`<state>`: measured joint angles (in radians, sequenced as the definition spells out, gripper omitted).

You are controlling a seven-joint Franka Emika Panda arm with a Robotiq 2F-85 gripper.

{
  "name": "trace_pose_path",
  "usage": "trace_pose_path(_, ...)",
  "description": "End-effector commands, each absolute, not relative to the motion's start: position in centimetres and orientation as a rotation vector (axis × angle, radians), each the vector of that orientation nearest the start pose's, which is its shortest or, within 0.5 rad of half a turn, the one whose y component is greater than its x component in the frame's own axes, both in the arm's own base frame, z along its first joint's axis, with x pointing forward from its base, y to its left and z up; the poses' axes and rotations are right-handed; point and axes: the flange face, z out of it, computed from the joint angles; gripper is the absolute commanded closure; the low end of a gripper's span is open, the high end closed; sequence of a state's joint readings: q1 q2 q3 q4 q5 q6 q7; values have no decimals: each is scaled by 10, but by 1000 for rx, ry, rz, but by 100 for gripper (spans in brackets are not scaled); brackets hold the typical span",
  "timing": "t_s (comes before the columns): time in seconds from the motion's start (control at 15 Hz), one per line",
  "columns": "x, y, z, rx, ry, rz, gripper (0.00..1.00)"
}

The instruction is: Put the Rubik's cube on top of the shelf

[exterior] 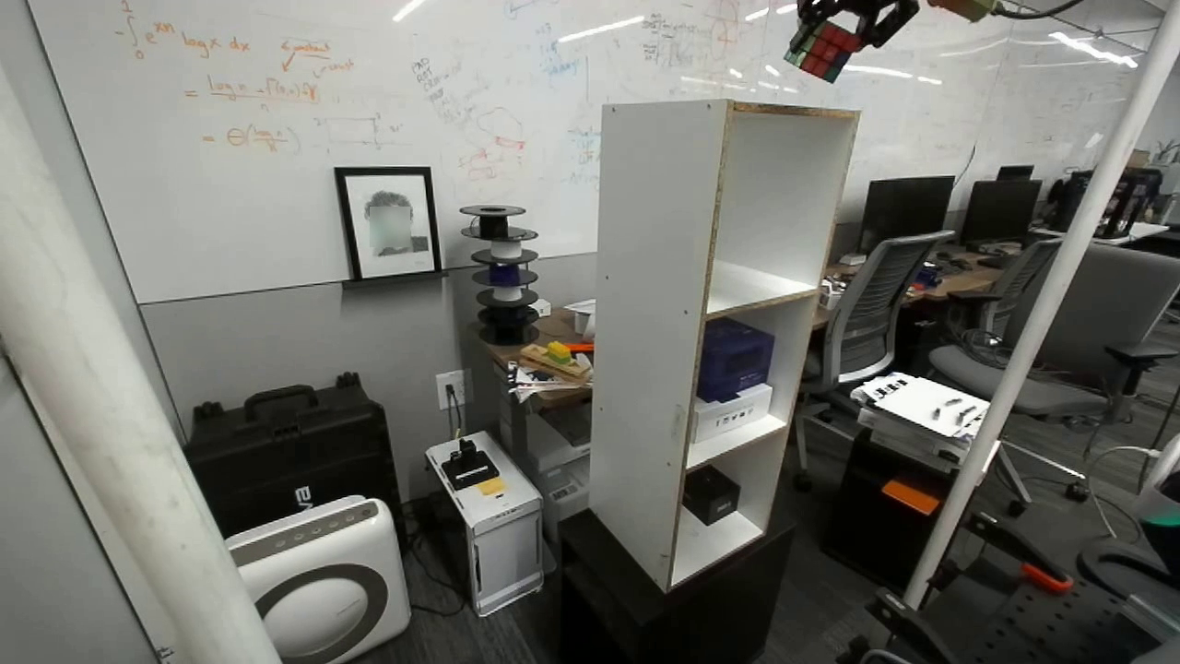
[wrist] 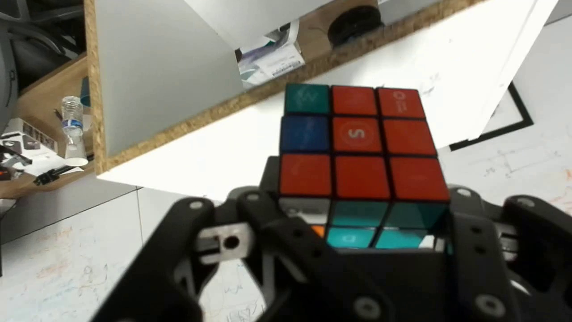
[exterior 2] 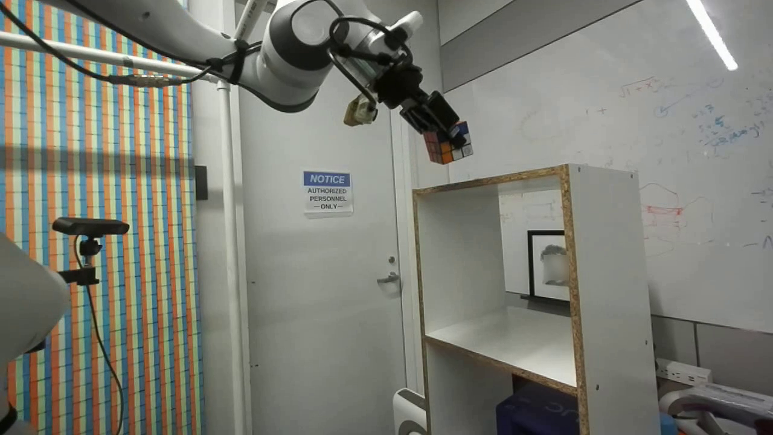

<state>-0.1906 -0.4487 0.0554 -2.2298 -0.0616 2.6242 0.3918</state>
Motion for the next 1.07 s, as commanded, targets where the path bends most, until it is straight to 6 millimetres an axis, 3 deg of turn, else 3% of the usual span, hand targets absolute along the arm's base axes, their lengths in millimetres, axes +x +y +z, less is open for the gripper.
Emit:
trace_pose_path(0.0, 530, -70, 664, -2720, 806, -1309, 61)
trace_pose_path(0.13, 559, -76, 654, -2750, 861, -1282, 61)
trace_pose_path(0.2, 571, -78, 649, -2779, 883, -1262, 45)
trace_pose_path(0.27, 580, -78, 646, -2804, 906, -1242, 11)
trace_pose_path(0.33, 589, -78, 641, -2826, 920, -1223, 10)
trace_pose_path(0.47, 599, -75, 643, -2848, 969, -1190, 0)
trace_pose_path(0.6, 600, -68, 654, -2840, 995, -1149, 0)
trace_pose_path(0.73, 589, -53, 668, -2833, 970, -1136, 0)
trace_pose_path(0.8, 577, -53, 682, -2821, 955, -1141, 0)
trace_pose_path(1.0, 546, -35, 700, -2771, 907, -1106, 0)
